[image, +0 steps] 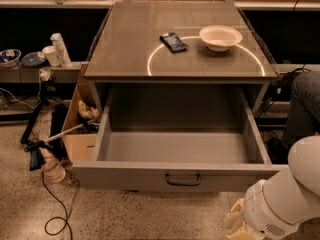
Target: Close top drawer
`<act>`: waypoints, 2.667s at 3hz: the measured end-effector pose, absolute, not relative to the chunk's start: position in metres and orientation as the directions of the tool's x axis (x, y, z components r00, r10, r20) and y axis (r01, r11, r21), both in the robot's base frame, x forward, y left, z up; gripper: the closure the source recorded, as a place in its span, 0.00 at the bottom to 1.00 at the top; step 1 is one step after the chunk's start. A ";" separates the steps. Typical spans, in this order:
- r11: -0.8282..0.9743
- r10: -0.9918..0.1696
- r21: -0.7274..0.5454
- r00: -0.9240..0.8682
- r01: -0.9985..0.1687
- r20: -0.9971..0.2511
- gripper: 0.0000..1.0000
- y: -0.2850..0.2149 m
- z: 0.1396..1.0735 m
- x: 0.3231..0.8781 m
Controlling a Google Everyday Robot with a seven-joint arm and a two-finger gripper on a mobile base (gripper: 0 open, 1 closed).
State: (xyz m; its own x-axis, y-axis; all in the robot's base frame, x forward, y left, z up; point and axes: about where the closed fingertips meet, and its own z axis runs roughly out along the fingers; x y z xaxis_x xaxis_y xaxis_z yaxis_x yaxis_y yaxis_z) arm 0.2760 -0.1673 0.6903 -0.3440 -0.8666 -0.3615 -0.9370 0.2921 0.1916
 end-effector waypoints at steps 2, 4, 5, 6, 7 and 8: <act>0.300 -0.857 0.182 -0.349 -0.936 -0.379 1.00 -0.164 0.690 0.290; 0.287 -0.845 0.161 -0.329 -0.944 -0.423 1.00 -0.143 0.684 0.341; 0.282 -0.858 0.122 -0.307 -0.952 -0.411 1.00 -0.139 0.678 0.394; 0.281 -0.861 0.117 -0.304 -0.953 -0.407 1.00 -0.140 0.678 0.397; 0.281 -0.861 0.117 -0.304 -0.953 -0.407 0.85 -0.140 0.678 0.397; 0.281 -0.861 0.117 -0.304 -0.953 -0.407 0.62 -0.140 0.678 0.397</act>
Offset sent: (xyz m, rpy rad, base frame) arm 0.0354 0.0081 -0.0030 0.0412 -0.0349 -0.0331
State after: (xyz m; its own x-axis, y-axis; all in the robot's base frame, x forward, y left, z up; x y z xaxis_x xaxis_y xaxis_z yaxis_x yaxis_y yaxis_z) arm 0.3968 -0.1399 0.6781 -0.3041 -0.8613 -0.4071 -0.9526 0.2808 0.1174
